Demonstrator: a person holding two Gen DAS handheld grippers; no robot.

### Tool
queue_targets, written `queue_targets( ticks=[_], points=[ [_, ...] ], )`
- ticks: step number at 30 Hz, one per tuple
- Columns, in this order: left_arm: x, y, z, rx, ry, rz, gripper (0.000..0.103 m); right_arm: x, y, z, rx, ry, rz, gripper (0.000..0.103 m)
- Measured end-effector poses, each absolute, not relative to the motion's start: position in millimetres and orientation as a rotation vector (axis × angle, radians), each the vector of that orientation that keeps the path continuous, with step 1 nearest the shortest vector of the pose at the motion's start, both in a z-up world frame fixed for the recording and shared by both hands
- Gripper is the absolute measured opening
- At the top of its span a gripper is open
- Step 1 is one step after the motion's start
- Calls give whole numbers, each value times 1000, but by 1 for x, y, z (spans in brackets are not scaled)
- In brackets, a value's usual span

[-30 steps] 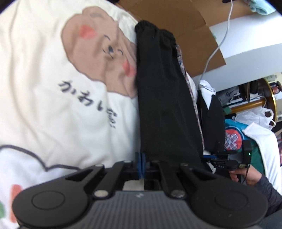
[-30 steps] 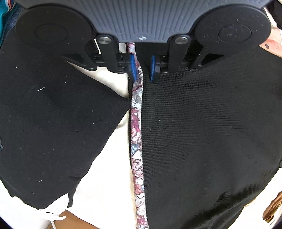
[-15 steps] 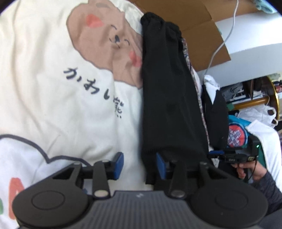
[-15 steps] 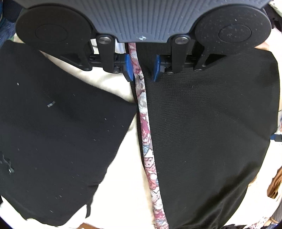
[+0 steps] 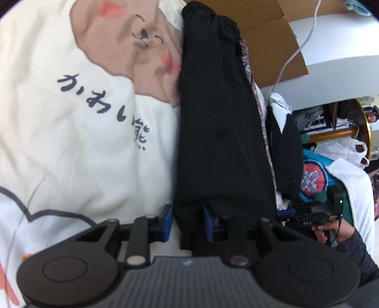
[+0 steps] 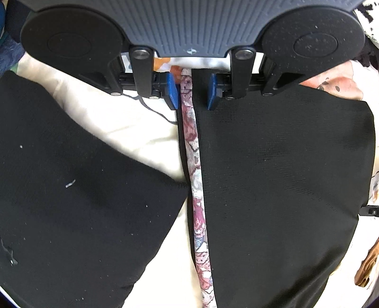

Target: Fold clothes

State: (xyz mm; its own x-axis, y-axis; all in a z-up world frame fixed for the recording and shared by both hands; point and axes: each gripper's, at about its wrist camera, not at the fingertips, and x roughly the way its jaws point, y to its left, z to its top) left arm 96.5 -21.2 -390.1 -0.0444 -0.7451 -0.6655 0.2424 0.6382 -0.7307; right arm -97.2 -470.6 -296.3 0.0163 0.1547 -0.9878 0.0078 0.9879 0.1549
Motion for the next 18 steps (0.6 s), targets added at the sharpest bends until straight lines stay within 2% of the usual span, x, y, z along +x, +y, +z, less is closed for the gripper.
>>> queue_targets(
  ticks=[2, 3, 5, 6, 9, 18],
  points=[
    [96, -22, -391, -466, 1397, -843, 27, -102, -468, -297, 117, 1546, 125, 27],
    [96, -23, -391, -468, 1396, -847, 18, -103, -467, -297, 115, 1547, 127, 19],
    [97, -23, -390, -466, 1393, -855, 7, -106, -468, -298, 117, 1554, 121, 13],
    [96, -25, -388, -444, 1387, -856, 5, -108, -469, -297, 125, 1553, 113, 10],
    [95, -23, -385, -427, 1380, -847, 3, -113, -472, -292, 127, 1549, 104, 6],
    [100, -13, -384, -362, 1371, -829, 3, -130, -467, -293, 131, 1550, 99, 6]
  ],
)
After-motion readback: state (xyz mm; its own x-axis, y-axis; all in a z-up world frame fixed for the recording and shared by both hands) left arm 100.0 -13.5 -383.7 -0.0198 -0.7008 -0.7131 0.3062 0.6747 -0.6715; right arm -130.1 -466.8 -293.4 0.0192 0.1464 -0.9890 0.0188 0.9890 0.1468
